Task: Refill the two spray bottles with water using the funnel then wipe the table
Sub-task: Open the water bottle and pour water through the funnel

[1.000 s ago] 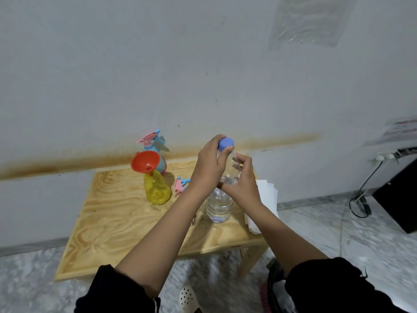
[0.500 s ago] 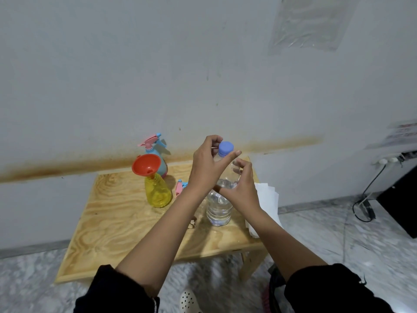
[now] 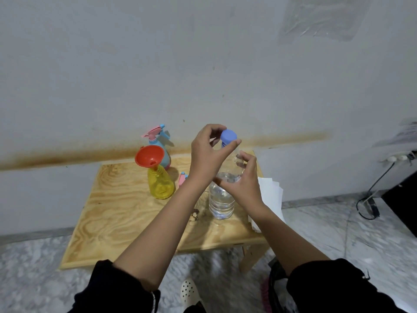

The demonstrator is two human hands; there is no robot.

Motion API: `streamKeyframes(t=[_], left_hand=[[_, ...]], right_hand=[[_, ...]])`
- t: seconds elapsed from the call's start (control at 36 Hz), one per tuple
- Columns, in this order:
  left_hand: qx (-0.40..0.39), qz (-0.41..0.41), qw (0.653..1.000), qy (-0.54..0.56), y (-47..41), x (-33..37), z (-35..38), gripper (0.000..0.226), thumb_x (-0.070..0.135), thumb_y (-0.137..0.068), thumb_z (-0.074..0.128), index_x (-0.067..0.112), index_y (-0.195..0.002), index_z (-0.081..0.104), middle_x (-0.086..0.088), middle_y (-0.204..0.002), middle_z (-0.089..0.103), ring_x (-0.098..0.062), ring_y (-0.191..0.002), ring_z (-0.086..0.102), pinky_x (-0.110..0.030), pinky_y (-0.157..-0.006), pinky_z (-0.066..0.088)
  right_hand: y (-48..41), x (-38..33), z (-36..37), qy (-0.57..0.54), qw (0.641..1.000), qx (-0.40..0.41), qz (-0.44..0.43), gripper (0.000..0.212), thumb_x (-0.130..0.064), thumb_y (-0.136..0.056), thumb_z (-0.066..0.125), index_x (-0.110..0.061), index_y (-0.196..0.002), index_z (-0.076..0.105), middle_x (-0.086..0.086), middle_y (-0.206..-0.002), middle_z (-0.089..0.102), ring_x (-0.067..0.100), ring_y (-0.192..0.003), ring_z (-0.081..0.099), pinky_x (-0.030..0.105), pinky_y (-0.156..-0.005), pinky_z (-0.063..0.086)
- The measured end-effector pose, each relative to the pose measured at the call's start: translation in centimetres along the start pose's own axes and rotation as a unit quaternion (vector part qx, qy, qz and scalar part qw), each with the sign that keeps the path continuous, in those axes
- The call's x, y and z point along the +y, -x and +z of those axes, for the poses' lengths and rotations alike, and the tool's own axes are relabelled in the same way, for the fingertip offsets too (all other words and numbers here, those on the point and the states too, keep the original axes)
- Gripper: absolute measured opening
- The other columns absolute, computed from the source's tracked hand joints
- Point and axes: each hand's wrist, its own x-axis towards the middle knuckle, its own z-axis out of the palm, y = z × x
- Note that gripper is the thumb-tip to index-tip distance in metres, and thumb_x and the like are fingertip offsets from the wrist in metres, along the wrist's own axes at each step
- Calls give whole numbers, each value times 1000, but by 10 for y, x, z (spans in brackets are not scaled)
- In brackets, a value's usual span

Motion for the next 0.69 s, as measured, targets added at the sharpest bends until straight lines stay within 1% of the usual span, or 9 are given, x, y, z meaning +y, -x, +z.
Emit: streamKeyframes(t=[0.08, 0.17, 0.22, 0.28, 0.36, 0.44, 0.53, 0.61, 0.69], left_hand=[[20, 27, 999, -6, -5, 0, -2, 30, 15, -75, 78, 12, -103, 64, 5, -99, 56, 7, -87, 56, -14, -82, 49], [37, 27, 999, -13, -10, -8, -11, 28, 16, -78, 75, 13, -104, 65, 7, -99, 57, 8, -90, 55, -18, -85, 49], [45, 4, 999, -23, -10, -23, -20, 28, 18, -80, 74, 15, -106, 64, 5, -102, 59, 5, -94, 56, -20, -87, 49], [51, -21, 997, -47, -3, -47, -31, 29, 20, -81, 73, 15, -108, 63, 0, -106, 62, -6, -99, 59, -22, -89, 48], [34, -86, 991, -98, 22, -95, -46, 31, 21, -82, 72, 11, -110, 63, -1, -108, 64, -13, -102, 59, -21, -90, 46], [-10, -142, 980, -138, 61, -144, -55, 32, 15, -83, 71, 6, -112, 63, -5, -113, 63, -22, -111, 58, -27, -93, 45], [-41, -182, 968, -168, 94, -179, -54, 34, 14, -83, 70, 3, -114, 63, -7, -114, 63, -23, -110, 58, -24, -89, 42], [-55, -208, 960, -179, 112, -198, -46, 38, 21, -81, 69, 3, -115, 63, -7, -113, 63, -15, -101, 56, -14, -80, 36], [-63, -225, 955, -183, 121, -217, -38, 37, 20, -81, 68, 5, -114, 63, -7, -113, 64, -15, -100, 56, -14, -79, 35]], right_hand=[[0, 0, 0, -3, 1000, 1, -3, 88, -38, -60, 86, -29, -125, 29, -17, -131, 33, 10, -120, 45, 37, -92, 48], [0, 0, 0, -8, 1000, 0, -6, 88, -38, -60, 86, -32, -126, 28, -18, -130, 33, 10, -121, 44, 37, -94, 46], [1, 1, 0, -9, 1000, 0, -8, 88, -39, -60, 86, -37, -124, 26, -19, -130, 33, 9, -120, 44, 38, -94, 46], [2, 3, 0, -14, 1000, 1, -8, 87, -39, -60, 86, -40, -123, 26, -19, -131, 33, 8, -118, 46, 38, -94, 47], [3, 6, 2, -26, 1000, 6, -12, 89, -35, -60, 87, -36, -127, 28, -16, -132, 36, 8, -114, 48, 38, -93, 48], [2, 10, 4, -33, 999, 19, -23, 91, -36, -58, 86, -32, -129, 29, -13, -131, 38, 9, -112, 49, 31, -90, 48], [1, 14, 7, -31, 998, 36, -40, 92, -39, -55, 83, -29, -129, 30, -9, -130, 40, 12, -110, 50, 29, -88, 50], [0, 18, 8, -34, 998, 36, -40, 94, -35, -55, 84, -29, -131, 28, -4, -132, 42, 13, -113, 50, 31, -90, 51], [-1, 24, 10, -27, 998, 38, -48, 99, -41, -56, 84, -21, -135, 28, 0, -133, 42, 15, -116, 50, 33, -92, 51]])
